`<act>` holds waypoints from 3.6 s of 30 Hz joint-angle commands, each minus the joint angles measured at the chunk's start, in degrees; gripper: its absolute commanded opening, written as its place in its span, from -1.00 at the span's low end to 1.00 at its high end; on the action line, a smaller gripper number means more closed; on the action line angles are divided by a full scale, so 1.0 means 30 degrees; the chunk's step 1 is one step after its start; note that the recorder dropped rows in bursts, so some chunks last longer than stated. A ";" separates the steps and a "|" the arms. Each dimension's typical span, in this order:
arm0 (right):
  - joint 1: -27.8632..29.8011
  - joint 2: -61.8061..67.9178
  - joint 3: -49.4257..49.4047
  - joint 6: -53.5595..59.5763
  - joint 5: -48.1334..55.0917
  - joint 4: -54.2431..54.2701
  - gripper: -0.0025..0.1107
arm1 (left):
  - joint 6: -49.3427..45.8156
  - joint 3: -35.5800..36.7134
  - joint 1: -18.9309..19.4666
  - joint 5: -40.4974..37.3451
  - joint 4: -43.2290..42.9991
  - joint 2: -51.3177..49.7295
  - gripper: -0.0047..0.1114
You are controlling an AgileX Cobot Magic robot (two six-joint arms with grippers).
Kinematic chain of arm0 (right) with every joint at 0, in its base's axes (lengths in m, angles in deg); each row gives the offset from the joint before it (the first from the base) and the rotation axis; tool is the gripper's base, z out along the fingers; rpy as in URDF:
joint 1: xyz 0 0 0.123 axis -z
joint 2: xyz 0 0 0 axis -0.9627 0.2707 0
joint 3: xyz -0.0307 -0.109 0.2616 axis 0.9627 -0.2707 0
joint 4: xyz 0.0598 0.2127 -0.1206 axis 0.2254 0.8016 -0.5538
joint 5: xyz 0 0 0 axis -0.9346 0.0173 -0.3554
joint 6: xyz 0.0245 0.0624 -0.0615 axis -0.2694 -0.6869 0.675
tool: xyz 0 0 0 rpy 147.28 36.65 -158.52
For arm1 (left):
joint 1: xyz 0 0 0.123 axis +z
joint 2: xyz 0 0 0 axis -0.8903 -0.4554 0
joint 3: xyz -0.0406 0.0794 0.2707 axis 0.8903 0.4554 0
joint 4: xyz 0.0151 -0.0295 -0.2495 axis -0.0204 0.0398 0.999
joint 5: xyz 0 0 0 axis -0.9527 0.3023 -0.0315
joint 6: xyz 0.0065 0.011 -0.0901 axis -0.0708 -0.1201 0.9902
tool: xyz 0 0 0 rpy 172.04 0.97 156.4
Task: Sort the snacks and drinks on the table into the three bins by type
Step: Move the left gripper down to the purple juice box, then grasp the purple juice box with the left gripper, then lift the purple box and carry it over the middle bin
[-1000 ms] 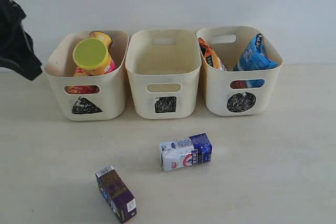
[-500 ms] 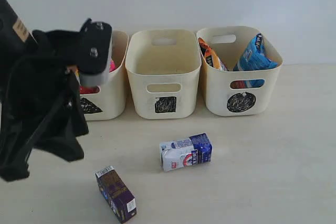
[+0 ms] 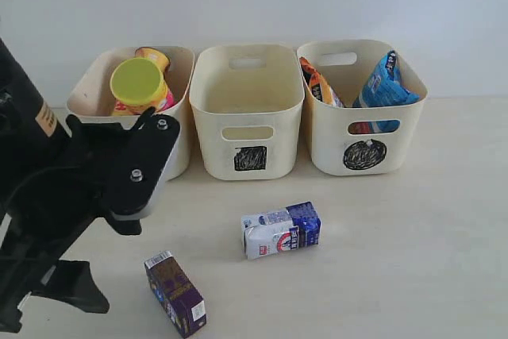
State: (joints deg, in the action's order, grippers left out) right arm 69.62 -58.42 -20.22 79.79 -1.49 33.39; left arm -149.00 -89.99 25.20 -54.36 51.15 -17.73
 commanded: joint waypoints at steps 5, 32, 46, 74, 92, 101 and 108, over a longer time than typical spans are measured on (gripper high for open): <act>0.0054 -0.0125 0.0016 0.0134 0.0002 0.0030 -0.96 | -0.3610 0.1162 -0.0107 0.2914 0.0061 0.0118 0.28; 0.0054 -0.0125 0.0016 0.0134 0.0002 0.0030 -0.96 | -0.9180 0.3438 -0.0107 1.0833 -0.1960 -0.5566 0.43; 0.0054 -0.0125 0.0016 0.0134 0.0002 0.0030 -0.96 | -0.9180 0.3438 -0.0107 1.4140 -0.2020 -0.7878 0.39; 0.0054 -0.0125 0.0016 0.0134 0.0002 0.0030 -0.96 | -0.4238 0.3374 -0.0107 2.0976 0.7755 -0.1332 -0.85; 0.0054 -0.0125 0.0016 0.0134 0.0002 0.0030 -0.96 | 0.9642 -0.2429 -0.0059 2.8243 1.0424 -0.5488 -0.85; 0.0054 -0.0125 0.0016 0.0134 0.0002 0.0030 -0.96 | 1.3447 -0.5950 -0.0059 3.1933 0.9967 -1.0547 -0.85; 0.0054 -0.0125 0.0016 0.0134 0.0002 0.0030 -0.96 | 1.3374 -0.7723 -0.0028 3.2880 0.9877 -1.3548 -0.85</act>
State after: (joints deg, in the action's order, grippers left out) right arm 69.62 -58.42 -20.22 79.79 -1.28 33.39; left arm -109.50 -111.66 25.11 41.72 81.44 -57.11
